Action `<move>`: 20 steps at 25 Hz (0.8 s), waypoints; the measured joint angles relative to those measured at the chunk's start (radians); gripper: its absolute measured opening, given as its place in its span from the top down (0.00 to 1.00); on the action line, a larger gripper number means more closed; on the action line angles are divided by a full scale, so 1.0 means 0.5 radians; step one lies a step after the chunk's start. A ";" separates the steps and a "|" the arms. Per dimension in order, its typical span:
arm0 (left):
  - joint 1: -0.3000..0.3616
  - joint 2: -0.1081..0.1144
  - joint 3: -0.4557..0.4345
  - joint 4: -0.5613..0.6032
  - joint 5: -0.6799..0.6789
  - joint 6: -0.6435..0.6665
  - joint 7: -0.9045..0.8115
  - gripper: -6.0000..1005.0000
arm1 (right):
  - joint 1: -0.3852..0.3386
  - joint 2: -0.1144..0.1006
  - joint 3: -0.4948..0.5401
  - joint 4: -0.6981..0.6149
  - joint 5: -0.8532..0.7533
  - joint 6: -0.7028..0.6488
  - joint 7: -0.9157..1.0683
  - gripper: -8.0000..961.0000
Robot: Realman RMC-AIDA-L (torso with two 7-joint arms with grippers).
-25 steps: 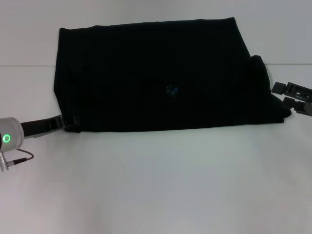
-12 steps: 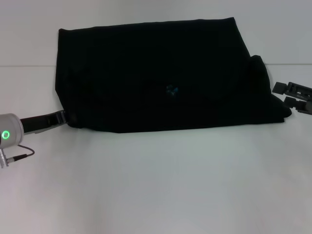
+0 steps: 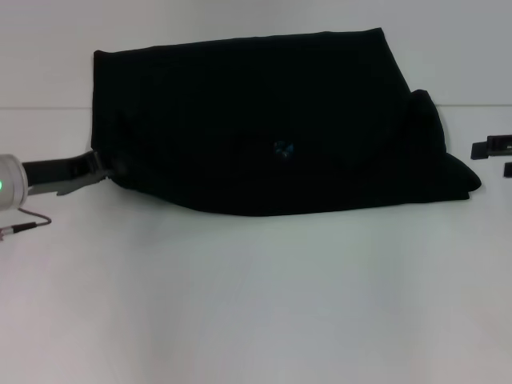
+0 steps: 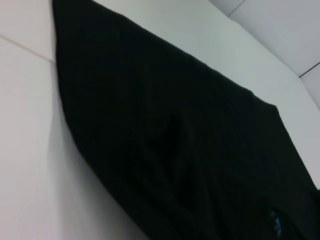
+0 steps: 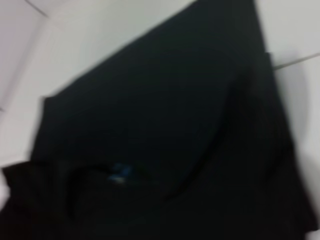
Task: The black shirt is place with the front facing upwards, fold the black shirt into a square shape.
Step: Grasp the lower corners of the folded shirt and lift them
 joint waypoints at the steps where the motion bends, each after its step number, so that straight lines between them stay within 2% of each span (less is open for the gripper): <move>1: -0.012 0.001 0.004 0.002 0.001 -0.008 -0.009 0.95 | 0.042 0.003 -0.003 -0.018 -0.093 0.025 0.035 0.04; 6: -0.054 -0.002 0.019 0.004 0.002 -0.063 -0.011 0.95 | 0.212 0.080 -0.080 0.007 -0.431 0.210 0.121 0.04; 10: -0.061 -0.011 0.022 0.005 0.002 -0.093 0.000 0.95 | 0.244 0.161 -0.229 0.060 -0.497 0.440 0.165 0.05; 11: -0.060 -0.013 0.022 0.005 0.002 -0.105 0.002 0.95 | 0.243 0.196 -0.264 0.085 -0.506 0.552 0.168 0.05; 20: -0.056 -0.021 0.022 -0.004 0.001 -0.132 0.005 0.95 | 0.234 0.231 -0.306 0.200 -0.500 0.788 0.158 0.05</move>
